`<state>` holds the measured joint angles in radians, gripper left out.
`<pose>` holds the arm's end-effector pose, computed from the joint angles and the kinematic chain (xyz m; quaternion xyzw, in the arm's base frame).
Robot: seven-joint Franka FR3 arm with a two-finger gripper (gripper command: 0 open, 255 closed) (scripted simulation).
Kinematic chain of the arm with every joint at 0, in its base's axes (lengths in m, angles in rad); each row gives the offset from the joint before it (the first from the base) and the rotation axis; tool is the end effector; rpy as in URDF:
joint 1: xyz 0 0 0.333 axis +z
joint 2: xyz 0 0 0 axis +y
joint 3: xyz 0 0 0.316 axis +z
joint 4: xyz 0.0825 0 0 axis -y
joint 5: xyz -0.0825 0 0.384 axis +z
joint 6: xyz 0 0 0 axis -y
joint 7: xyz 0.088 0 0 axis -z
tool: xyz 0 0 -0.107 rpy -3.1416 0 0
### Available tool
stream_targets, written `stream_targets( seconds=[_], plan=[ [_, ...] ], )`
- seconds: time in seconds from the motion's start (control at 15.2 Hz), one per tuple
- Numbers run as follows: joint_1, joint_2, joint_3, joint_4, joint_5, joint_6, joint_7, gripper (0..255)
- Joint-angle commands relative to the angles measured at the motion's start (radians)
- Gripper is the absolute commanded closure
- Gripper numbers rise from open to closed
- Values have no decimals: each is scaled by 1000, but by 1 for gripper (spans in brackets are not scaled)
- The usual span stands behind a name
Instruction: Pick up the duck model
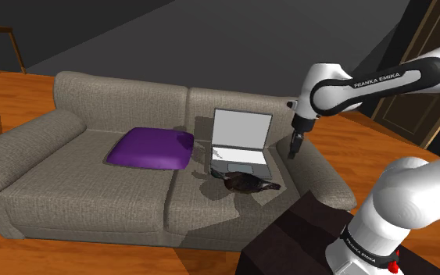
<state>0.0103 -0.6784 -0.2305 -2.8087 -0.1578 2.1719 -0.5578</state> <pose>0.3214 -0.0696 0.3883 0.9721 0.2340 0.0184 0.0004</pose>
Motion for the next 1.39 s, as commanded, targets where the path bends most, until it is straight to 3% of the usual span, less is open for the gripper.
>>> stream_targets(
  seconds=[0.0,0.33,0.53,0.66,0.73,0.86,0.92,0.99,1.32],
  plan=[
    [9,67,-41,-21,-8,102,-58,0],
    [67,284,-157,-42,22,361,-224,0],
    [151,441,-246,-27,120,511,-376,0],
    [244,556,-316,-4,273,597,-537,0],
    [297,618,-347,14,397,631,-652,0],
    [356,754,-347,71,723,662,-940,0],
    [339,818,-307,107,870,663,-1075,0],
    [298,854,-257,129,939,665,-1143,0],
    [218,951,-147,173,1127,693,-1297,0]
  ],
)
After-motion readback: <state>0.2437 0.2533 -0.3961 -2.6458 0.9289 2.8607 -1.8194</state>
